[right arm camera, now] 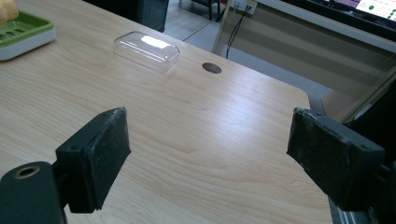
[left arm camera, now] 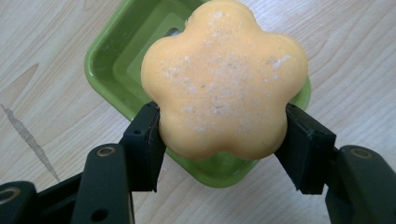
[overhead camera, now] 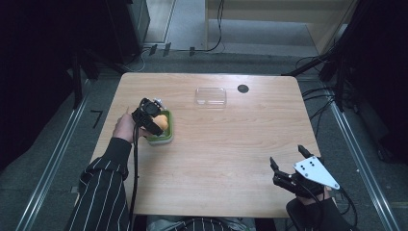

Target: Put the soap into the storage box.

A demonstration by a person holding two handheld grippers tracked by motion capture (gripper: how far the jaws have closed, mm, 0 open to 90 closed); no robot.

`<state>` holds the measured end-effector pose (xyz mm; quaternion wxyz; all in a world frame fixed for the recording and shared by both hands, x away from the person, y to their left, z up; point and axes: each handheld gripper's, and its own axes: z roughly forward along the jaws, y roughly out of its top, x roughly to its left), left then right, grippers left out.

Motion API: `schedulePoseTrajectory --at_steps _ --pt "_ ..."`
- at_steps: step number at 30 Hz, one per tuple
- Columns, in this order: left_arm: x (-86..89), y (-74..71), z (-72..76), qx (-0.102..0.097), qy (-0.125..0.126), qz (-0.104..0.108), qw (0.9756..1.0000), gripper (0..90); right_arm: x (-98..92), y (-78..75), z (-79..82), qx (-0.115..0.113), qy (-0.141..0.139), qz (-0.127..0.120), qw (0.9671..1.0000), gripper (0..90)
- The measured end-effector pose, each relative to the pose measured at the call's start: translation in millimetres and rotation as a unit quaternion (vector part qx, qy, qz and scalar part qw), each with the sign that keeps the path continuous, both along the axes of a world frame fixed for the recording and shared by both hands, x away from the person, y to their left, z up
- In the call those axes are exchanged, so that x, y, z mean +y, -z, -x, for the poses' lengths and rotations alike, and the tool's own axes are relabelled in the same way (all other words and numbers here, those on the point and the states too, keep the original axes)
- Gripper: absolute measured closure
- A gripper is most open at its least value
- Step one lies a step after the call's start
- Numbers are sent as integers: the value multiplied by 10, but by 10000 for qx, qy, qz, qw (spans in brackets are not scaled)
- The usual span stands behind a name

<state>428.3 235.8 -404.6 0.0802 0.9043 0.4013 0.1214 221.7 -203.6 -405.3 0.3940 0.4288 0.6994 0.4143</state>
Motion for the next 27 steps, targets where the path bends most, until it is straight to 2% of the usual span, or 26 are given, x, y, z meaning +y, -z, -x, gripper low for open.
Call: schedulePoseTrajectory --at_steps 4,9,27 --pt "8 26 -18 -27 -62 54 10000 394 -3 2 1 5 17 -2 10000 134" --pt "21 74 -60 -48 -42 -59 10000 394 -10 2 4 3 22 -3 10000 133" --pt "-3 235 -107 -39 235 -296 9993 390 -12 3 6 2 24 3 10000 134"
